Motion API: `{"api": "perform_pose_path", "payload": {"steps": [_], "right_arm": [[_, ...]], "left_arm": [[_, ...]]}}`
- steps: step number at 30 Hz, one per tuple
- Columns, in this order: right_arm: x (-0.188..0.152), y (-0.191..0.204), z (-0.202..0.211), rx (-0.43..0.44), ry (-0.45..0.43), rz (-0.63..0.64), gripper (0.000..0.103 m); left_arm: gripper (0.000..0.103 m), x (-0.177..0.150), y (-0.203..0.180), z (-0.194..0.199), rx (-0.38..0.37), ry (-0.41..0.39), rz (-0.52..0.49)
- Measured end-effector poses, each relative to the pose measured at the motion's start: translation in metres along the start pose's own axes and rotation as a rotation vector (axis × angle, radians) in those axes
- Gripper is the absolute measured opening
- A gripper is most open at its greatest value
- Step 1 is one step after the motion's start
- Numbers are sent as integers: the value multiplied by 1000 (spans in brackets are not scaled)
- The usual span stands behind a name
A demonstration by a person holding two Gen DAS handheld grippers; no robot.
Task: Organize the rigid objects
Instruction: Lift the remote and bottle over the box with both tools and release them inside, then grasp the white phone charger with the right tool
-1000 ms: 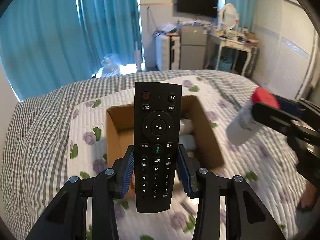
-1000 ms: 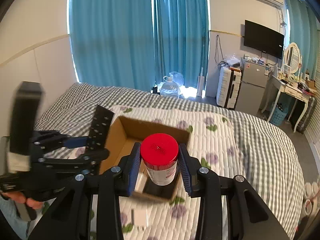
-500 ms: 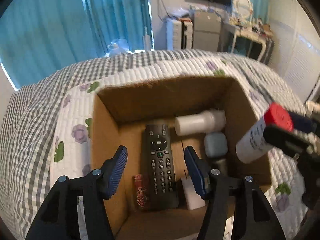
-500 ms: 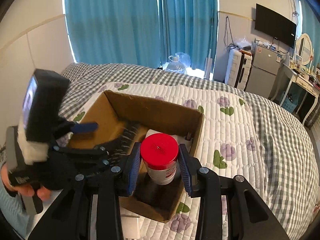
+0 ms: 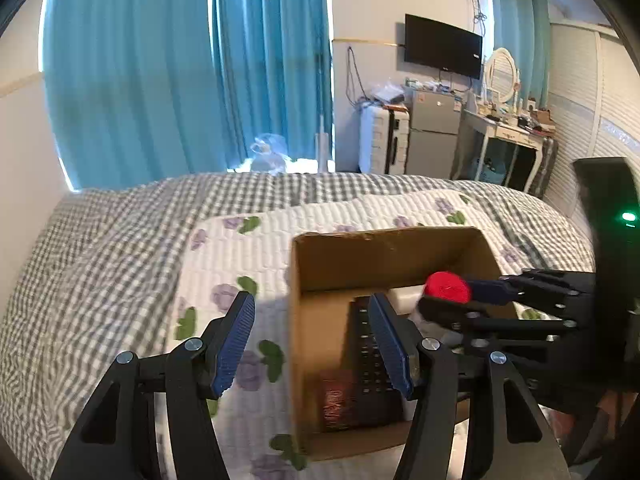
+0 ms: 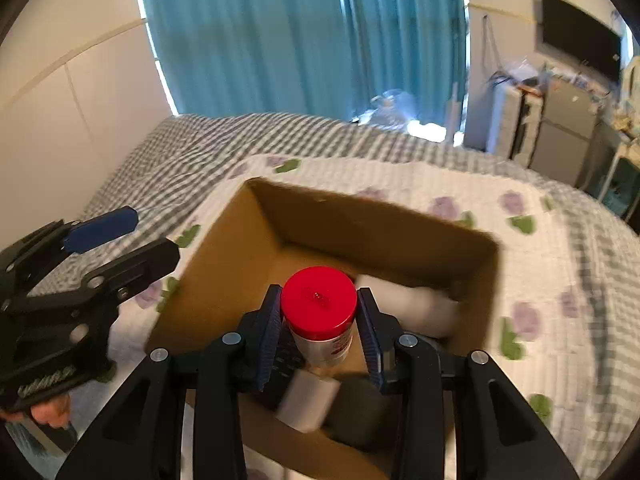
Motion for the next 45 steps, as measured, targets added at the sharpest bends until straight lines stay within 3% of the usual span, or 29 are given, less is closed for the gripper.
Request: {"api": "perform_pose_path", "payload": {"steps": [3,5,6,10,13,18,26,30,33,39,45], "right_arm": [[-1,5,-16,-5,13,-7,39],[-2,4,-15,-35,-1,-9,64],[-3,3,-11,-58,-20,-9,68],[-8,-1,21,-172,-72,28,70],[-22,0,55,-264,-121,73,79],[-58,7,98,-341,-145,102,87],[-125,20,90,-329,-64,39,103],[-158,20,64,-335,10,31,103],[-167,14,43,-313,80,10,103],[-176,12,20,-270,139,-14,103],[-180,18,3,-207,184,-4,81]], "left_arm": [[62,-6,7,1,25,-20,-9],[72,-9,10,2,28,-24,-4],[82,-11,13,3,34,-29,3],[90,-19,12,14,57,-53,5],[103,-27,8,29,65,-90,-12],[103,-59,6,53,37,-96,-18],[103,-117,4,50,19,3,56],[103,-131,0,40,47,44,61],[103,-142,-1,34,38,74,85],[103,-155,1,17,35,153,111],[103,-162,-5,9,52,201,74]]}}
Point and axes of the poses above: each gripper's, at about its wrist camera, not at the fingertips, and z roughly against the way its jaws point, y to its left, x to its top, the point moved 2 cm from there along -z, roughly the way its jaws point, and after that the axes turned 1 degree about -y, right-handed, at the moved point
